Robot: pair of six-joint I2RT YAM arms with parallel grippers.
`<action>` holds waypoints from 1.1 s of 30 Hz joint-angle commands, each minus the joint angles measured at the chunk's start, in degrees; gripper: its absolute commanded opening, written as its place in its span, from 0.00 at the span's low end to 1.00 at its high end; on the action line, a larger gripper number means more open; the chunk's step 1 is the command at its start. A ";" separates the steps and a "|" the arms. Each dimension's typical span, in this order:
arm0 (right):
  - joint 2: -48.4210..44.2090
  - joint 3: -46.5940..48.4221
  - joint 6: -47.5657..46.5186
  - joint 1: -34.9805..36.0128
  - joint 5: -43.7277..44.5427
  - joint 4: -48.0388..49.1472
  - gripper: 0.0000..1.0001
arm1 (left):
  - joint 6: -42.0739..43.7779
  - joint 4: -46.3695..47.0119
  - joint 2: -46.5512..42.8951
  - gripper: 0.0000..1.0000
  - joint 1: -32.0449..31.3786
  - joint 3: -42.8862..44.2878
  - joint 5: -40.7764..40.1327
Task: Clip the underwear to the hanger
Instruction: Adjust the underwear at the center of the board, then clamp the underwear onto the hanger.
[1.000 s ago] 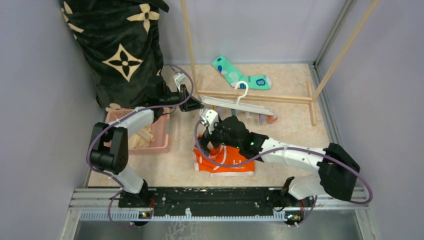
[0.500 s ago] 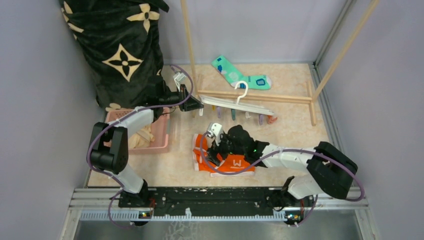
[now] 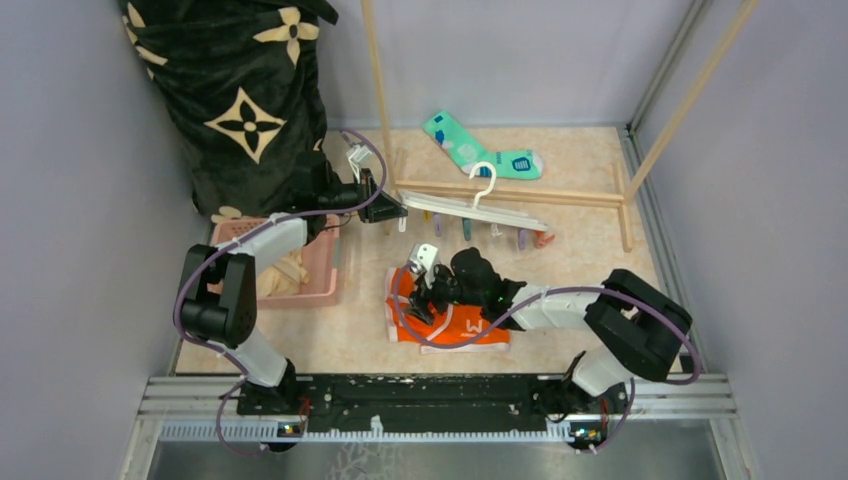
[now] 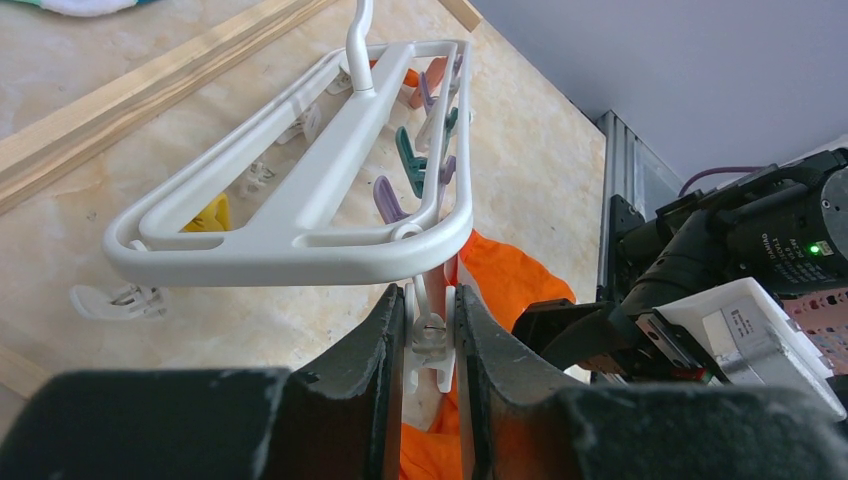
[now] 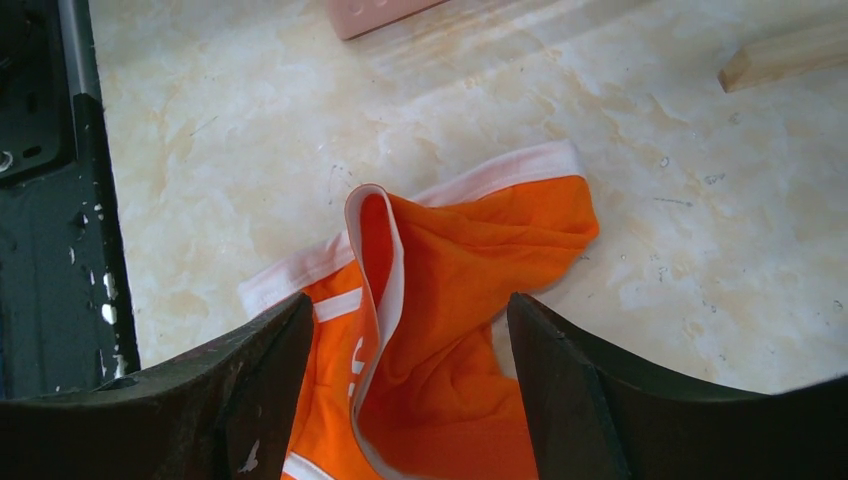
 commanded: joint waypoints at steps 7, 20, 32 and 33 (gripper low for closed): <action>2.07 -1.24 0.14 -0.58 -1.15 6.10 0.71 | -0.38 2.07 -0.10 0.00 0.46 1.99 2.02; 1.75 -3.60 1.14 -0.59 -0.36 6.92 0.56 | -0.32 1.81 -0.02 0.00 0.46 2.07 2.02; 4.04 -1.51 1.90 -0.56 0.51 8.70 0.44 | -0.41 1.89 -0.02 0.00 0.46 2.07 2.27; 4.15 -1.41 1.92 -0.54 0.50 8.80 0.44 | -0.41 1.89 -0.02 0.00 0.46 2.07 2.24</action>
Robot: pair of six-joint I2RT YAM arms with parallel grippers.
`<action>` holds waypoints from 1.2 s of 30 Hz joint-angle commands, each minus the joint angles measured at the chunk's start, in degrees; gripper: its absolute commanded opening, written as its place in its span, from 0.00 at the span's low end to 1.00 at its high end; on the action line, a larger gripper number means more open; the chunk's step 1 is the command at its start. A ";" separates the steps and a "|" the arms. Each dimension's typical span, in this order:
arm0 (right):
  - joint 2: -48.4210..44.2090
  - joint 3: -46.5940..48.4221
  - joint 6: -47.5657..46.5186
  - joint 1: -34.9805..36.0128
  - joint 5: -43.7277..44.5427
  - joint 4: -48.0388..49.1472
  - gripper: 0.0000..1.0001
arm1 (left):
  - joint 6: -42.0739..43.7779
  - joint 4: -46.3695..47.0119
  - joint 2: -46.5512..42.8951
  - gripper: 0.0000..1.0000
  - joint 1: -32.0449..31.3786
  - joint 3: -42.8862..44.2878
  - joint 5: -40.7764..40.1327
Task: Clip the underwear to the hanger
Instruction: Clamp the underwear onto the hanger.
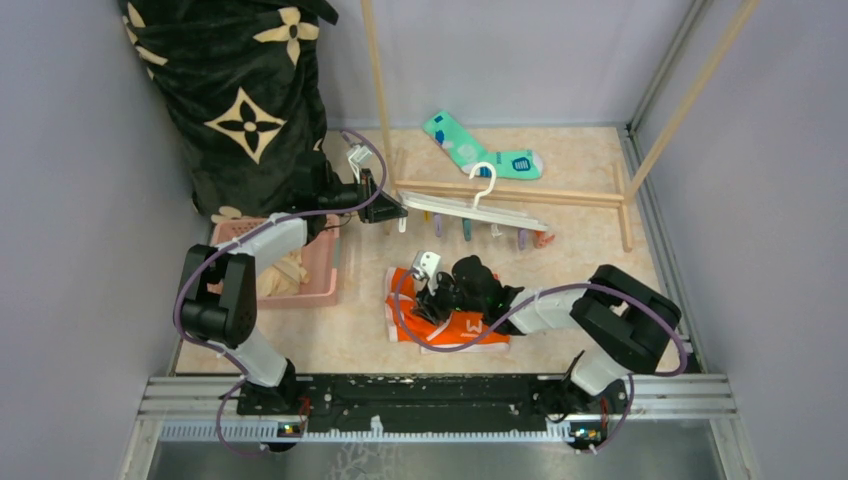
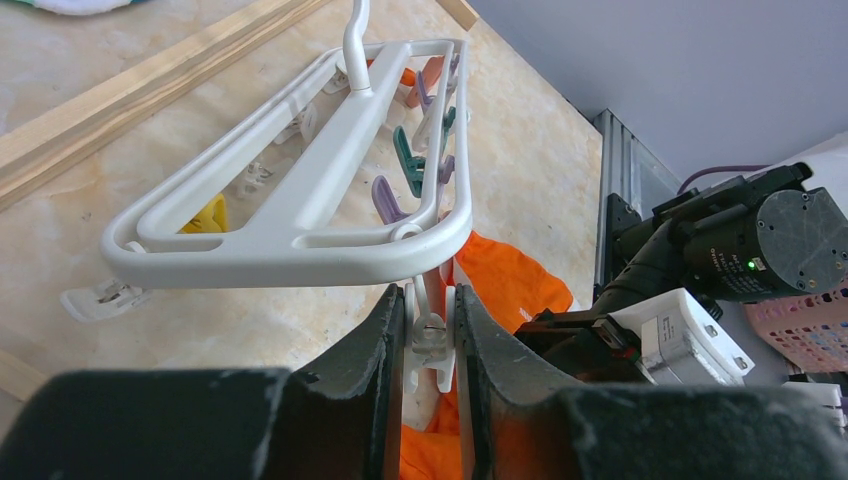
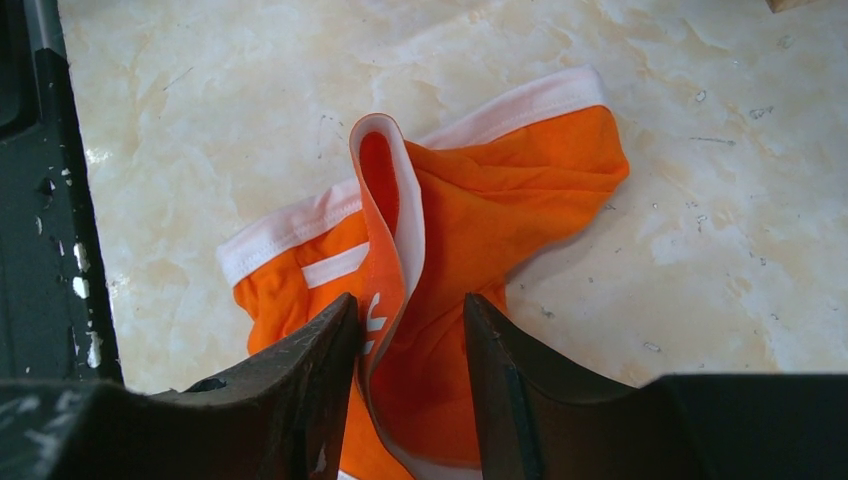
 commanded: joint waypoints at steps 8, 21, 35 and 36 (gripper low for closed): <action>1.07 2.50 0.91 -0.37 -0.88 5.01 0.56 | -0.26 1.89 0.01 0.00 0.46 2.07 1.84; 0.99 4.75 1.36 -0.37 -1.88 3.39 0.05 | -2.63 6.00 -0.44 0.00 0.46 0.50 2.78; -6.27 6.25 2.02 -4.32 -5.11 0.94 0.00 | -40.16 60.60 1.37 0.00 -0.36 -15.38 5.51; -6.75 6.29 2.39 -4.62 -5.39 1.03 0.00 | -40.73 63.27 1.71 0.00 -0.75 -16.15 5.49</action>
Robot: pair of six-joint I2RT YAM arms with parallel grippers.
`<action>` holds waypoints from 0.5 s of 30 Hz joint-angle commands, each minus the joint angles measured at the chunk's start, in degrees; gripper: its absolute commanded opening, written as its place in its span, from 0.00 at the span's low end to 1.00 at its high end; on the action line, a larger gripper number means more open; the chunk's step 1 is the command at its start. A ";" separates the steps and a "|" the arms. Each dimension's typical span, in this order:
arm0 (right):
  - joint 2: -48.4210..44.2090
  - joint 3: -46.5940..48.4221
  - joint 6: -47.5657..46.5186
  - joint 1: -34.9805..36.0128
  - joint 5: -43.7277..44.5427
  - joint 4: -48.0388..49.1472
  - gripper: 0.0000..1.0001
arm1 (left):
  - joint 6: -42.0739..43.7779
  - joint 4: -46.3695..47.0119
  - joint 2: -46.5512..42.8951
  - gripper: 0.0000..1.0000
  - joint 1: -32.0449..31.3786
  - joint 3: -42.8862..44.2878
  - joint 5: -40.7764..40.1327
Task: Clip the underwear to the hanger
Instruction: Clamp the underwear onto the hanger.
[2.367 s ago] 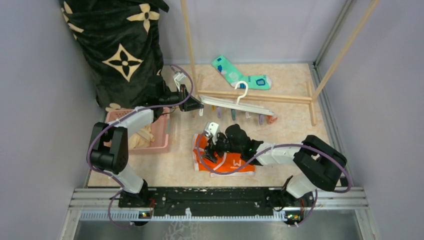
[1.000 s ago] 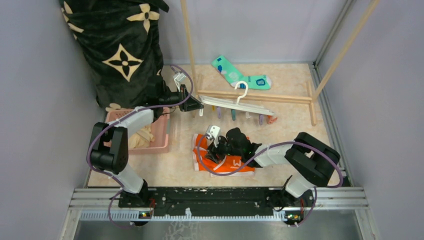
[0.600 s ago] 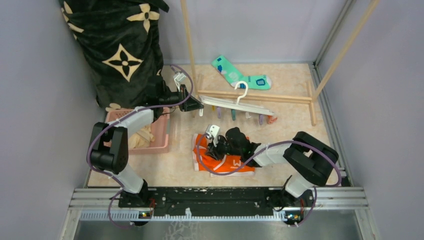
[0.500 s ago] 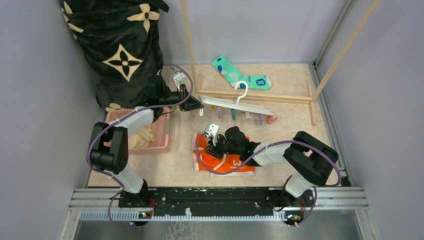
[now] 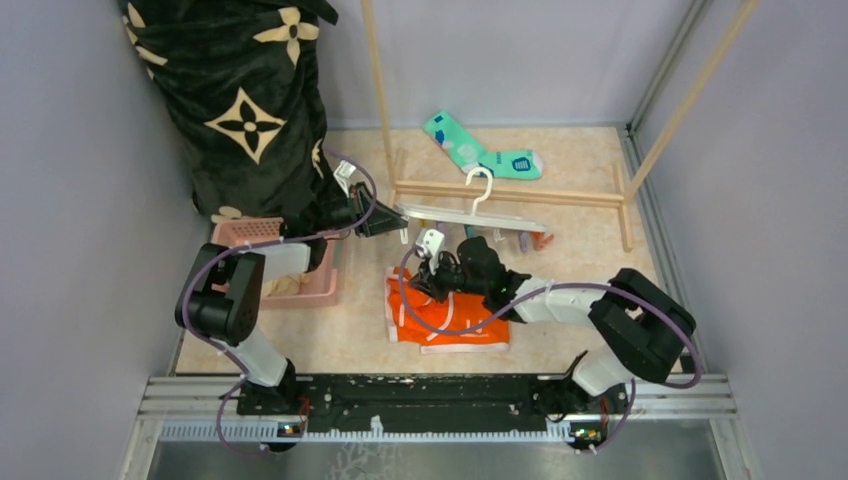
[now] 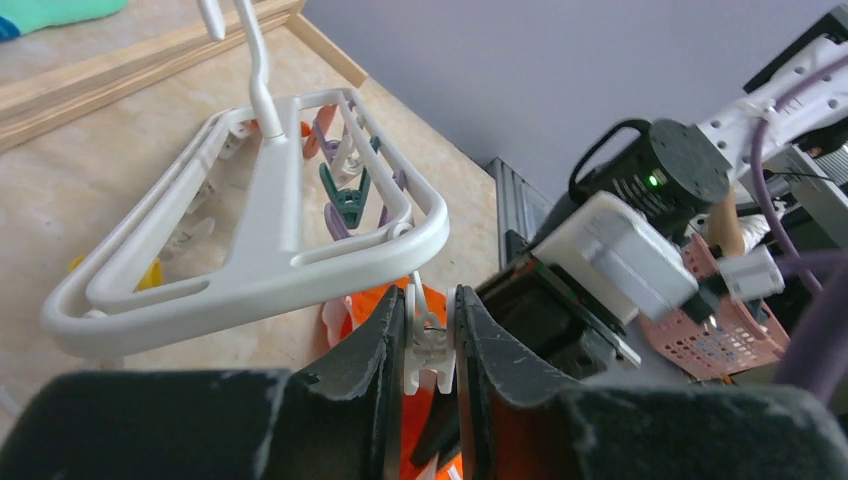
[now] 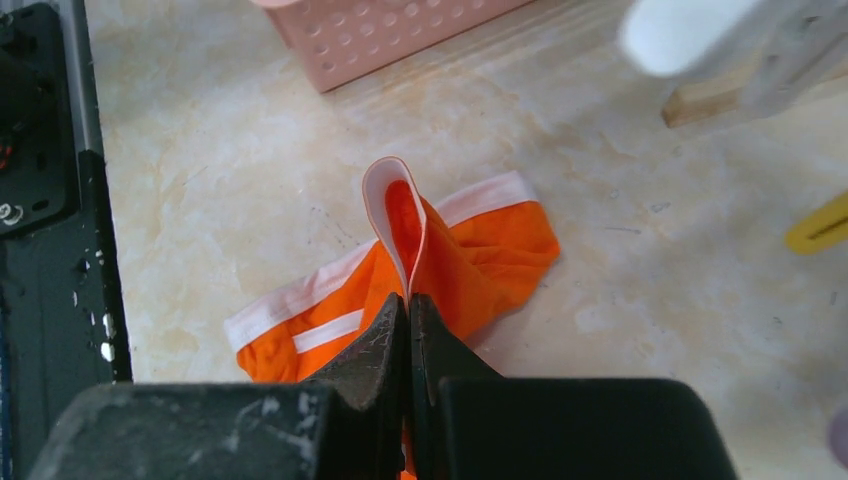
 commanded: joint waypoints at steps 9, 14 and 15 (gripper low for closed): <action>-5.93 1.04 5.08 -5.02 -7.95 5.01 0.00 | -6.70 22.81 -0.50 0.00 -2.55 -4.95 1.85; -7.70 1.48 5.16 -5.69 -8.79 4.53 0.00 | -5.84 24.11 -0.03 0.00 -2.92 -5.13 3.79; -8.16 1.41 5.16 -5.72 -8.73 4.56 0.00 | -6.16 24.80 0.20 0.00 -2.95 -5.19 4.47</action>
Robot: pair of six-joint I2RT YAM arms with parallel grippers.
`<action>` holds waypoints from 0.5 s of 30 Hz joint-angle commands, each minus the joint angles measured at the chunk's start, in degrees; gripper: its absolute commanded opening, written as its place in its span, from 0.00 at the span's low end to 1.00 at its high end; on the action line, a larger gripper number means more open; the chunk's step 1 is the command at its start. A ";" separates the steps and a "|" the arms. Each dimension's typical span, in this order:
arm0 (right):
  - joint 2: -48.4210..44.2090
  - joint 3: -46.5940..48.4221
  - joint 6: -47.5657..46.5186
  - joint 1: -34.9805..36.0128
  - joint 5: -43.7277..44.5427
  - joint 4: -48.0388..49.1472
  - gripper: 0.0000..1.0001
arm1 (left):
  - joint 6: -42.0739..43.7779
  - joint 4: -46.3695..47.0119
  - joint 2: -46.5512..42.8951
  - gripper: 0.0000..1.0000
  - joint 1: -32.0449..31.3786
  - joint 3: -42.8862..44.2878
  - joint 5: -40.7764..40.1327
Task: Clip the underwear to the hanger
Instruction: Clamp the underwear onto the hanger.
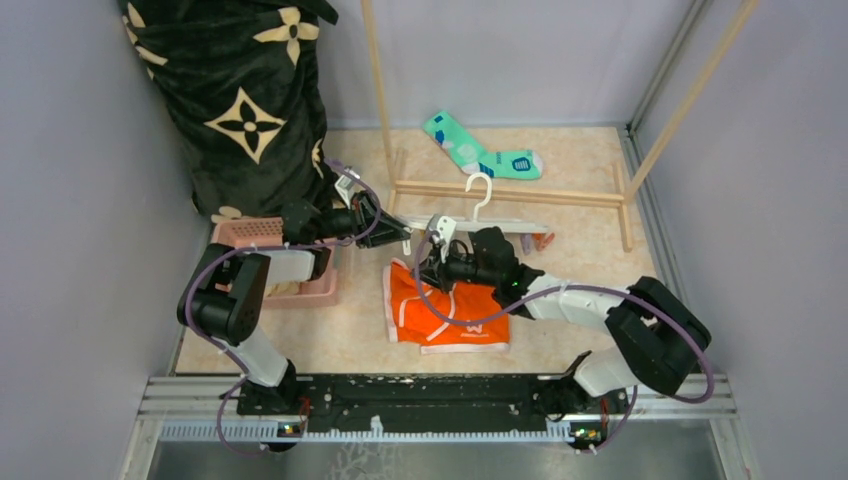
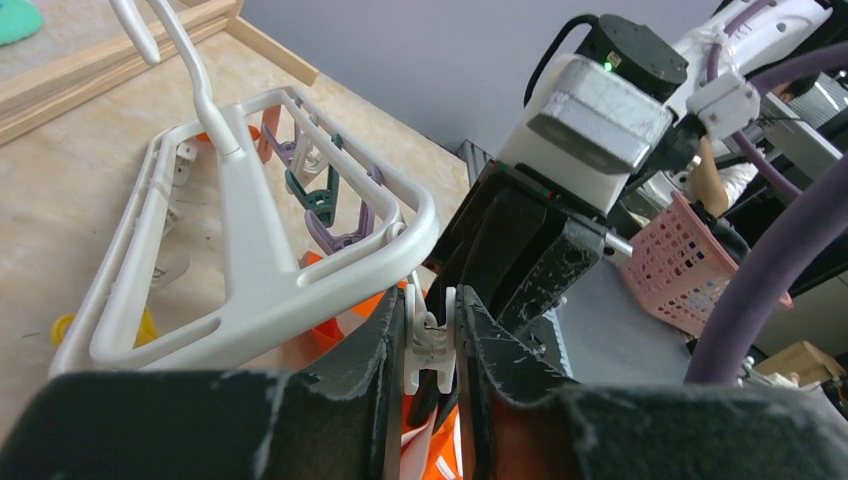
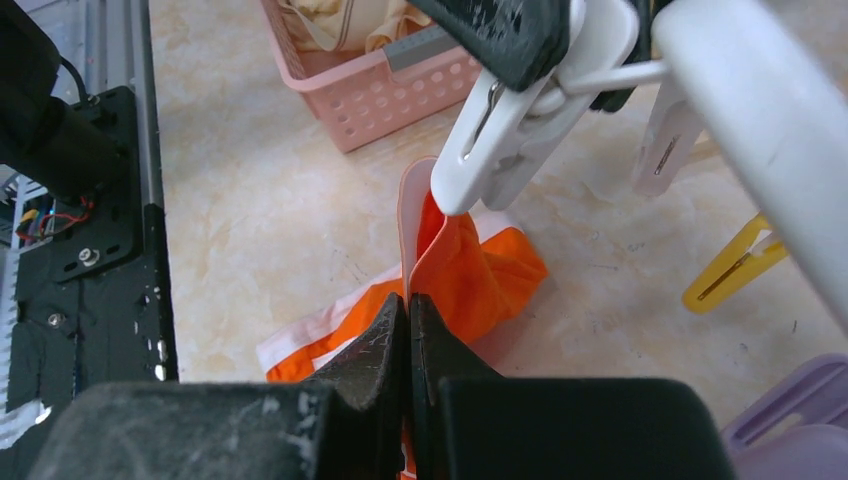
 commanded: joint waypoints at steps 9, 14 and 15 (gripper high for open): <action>-7.20 2.16 -2.03 -0.83 -3.69 -0.20 0.00 | -0.75 10.12 0.32 0.00 -0.41 0.27 6.22; -7.28 2.84 -2.66 -0.93 -3.97 -1.14 0.00 | -3.66 13.91 1.38 0.00 -0.41 0.83 7.55; -7.13 3.01 -2.64 -0.94 -4.17 -1.20 0.00 | -4.29 14.70 1.62 0.00 -0.37 0.85 7.65</action>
